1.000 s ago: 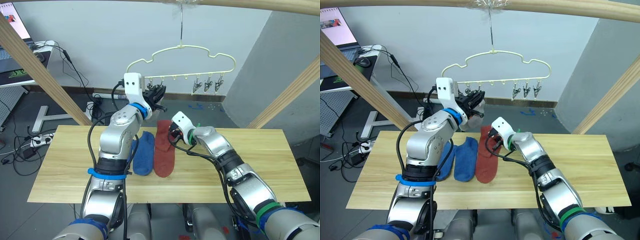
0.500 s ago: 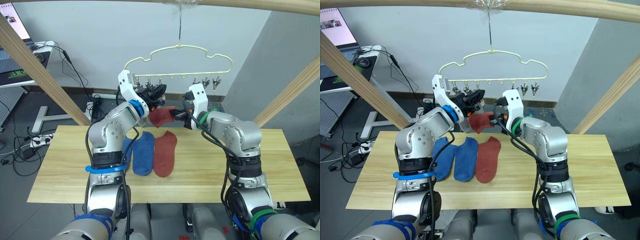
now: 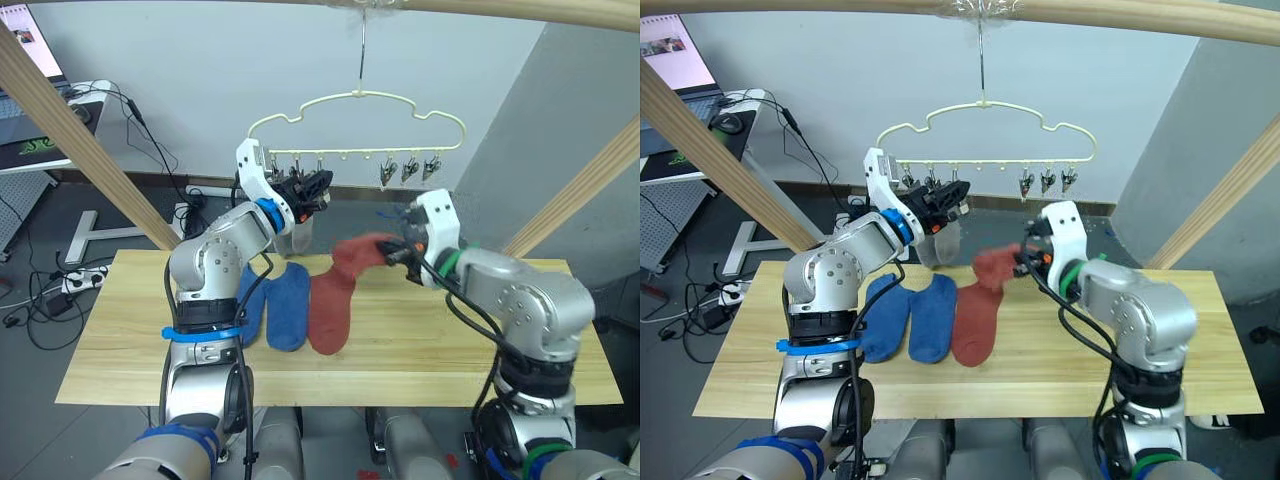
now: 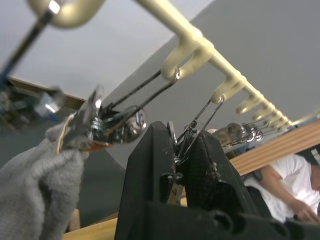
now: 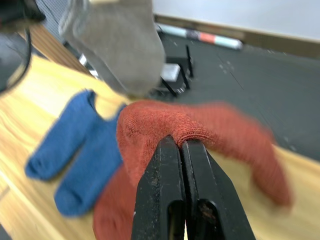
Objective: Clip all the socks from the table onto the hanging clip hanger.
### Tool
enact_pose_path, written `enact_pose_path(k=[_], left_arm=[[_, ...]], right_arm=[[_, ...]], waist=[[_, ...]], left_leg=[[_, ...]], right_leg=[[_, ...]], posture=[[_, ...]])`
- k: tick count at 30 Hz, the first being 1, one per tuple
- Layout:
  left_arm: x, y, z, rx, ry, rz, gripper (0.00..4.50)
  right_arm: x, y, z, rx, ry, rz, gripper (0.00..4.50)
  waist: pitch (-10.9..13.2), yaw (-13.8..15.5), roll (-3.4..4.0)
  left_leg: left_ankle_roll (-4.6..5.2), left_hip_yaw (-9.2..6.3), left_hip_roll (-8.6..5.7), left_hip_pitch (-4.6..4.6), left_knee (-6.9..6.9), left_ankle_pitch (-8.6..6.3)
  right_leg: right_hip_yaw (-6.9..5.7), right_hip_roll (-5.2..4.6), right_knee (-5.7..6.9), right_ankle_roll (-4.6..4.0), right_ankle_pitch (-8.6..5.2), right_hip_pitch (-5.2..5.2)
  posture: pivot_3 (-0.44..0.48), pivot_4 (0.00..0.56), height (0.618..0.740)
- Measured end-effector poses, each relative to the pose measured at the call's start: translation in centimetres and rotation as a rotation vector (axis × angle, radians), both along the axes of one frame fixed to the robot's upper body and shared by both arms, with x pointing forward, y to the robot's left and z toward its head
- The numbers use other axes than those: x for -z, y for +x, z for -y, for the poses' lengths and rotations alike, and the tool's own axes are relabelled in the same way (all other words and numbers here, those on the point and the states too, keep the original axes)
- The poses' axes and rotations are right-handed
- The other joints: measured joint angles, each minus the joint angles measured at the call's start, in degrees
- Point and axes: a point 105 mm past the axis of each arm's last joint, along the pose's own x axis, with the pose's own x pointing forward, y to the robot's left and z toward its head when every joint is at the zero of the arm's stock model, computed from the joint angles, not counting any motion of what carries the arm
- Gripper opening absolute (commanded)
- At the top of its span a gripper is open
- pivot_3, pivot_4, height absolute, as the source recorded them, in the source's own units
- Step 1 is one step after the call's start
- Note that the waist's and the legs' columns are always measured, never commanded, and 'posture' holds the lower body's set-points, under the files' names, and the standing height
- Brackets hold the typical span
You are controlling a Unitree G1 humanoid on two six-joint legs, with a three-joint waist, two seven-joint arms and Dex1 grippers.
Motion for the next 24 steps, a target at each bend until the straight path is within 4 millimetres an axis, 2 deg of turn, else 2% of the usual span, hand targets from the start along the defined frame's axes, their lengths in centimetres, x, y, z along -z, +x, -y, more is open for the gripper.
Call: enact_pose_path(k=[4, 7, 10, 13, 15, 19, 20, 24], left_arm=[[0.3, -0.2, 0.4, 0.018, 0.016, 0.01, 0.31], [0.3, -0.2, 0.4, 0.016, 0.039, 0.021, 0.31], [0.2, -0.1, 0.1, 0.002, 0.053, 0.04, 0.31], [0.5, -0.3, 0.4, 0.013, 0.065, 0.046, 0.31], [0.6, -0.4, 0.6, 0.018, 0.079, 0.059, 0.31], [0.6, -0.5, 0.1, -0.001, 0.156, 0.118, 0.31], [0.5, -0.5, 0.1, -0.008, 0.163, 0.129, 1.05], [0.9, -0.6, 0.2, -0.011, 0.175, 0.141, 2.21]], right_arm=[[1.9, -1.6, 1.2, 0.02, -0.05, -0.058, 0.01], [4.7, -3.0, 2.4, 0.038, -0.12, -0.138, 0.63], [8.0, -4.4, 3.1, 0.041, -0.176, -0.231, 1.68], [9.8, -5.4, 3.5, 0.031, -0.216, -0.281, 2.74], [10.2, -5.7, 4.0, 0.017, -0.263, -0.282, 3.43], [9.8, -6.2, 6.0, 0.007, -0.356, -0.263, 3.43], [9.3, -6.2, 6.3, -0.001, -0.367, -0.247, 3.46], [7.4, -6.3, 6.4, -0.054, -0.379, -0.182, 3.46]], waist=[[0.0, -0.1, 0.0], [0.0, -0.1, -0.02], [0.0, -0.1, -0.01], [0.0, -0.1, -0.02], [0.0, -0.2, -0.02], [0.0, -0.1, -0.03], [0.0, -0.1, -0.04], [-0.1, 0.0, -0.05]], left_leg=[[0.0, 0.02, 0.0, 0.0, 0.01, 0.0], [0.01, 0.02, -0.01, -0.01, 0.01, 0.0], [0.01, 0.07, -0.01, 0.0, 0.0, -0.01], [0.01, 0.08, 0.0, 0.0, 0.02, 0.0], [0.02, 0.1, 0.0, 0.0, 0.04, 0.0], [0.03, 0.12, -0.01, 0.0, 0.06, 0.01], [0.03, 0.11, 0.0, 0.0, 0.06, 0.01], [0.03, 0.11, 0.0, 0.0, 0.05, 0.01]], right_leg=[[0.03, 0.01, -0.01, 0.01, -0.01, 0.0], [0.04, 0.01, -0.07, 0.05, -0.03, 0.01], [0.08, 0.0, -0.11, 0.08, -0.05, 0.01], [0.1, 0.01, -0.12, 0.12, -0.07, 0.01], [0.13, 0.01, -0.13, 0.15, -0.09, 0.02], [0.16, 0.01, -0.18, 0.19, -0.11, 0.03], [0.15, 0.01, -0.19, 0.18, -0.11, 0.04], [0.14, 0.03, -0.22, 0.19, -0.11, 0.04]], posture=[[-0.034, 0.214, 0.74], [-0.036, 0.215, 0.74], [-0.031, 0.216, 0.74], [-0.024, 0.215, 0.74], [-0.023, 0.213, 0.74], [-0.023, 0.211, 0.74], [-0.023, 0.211, 0.74], [-0.031, 0.213, 0.74]])
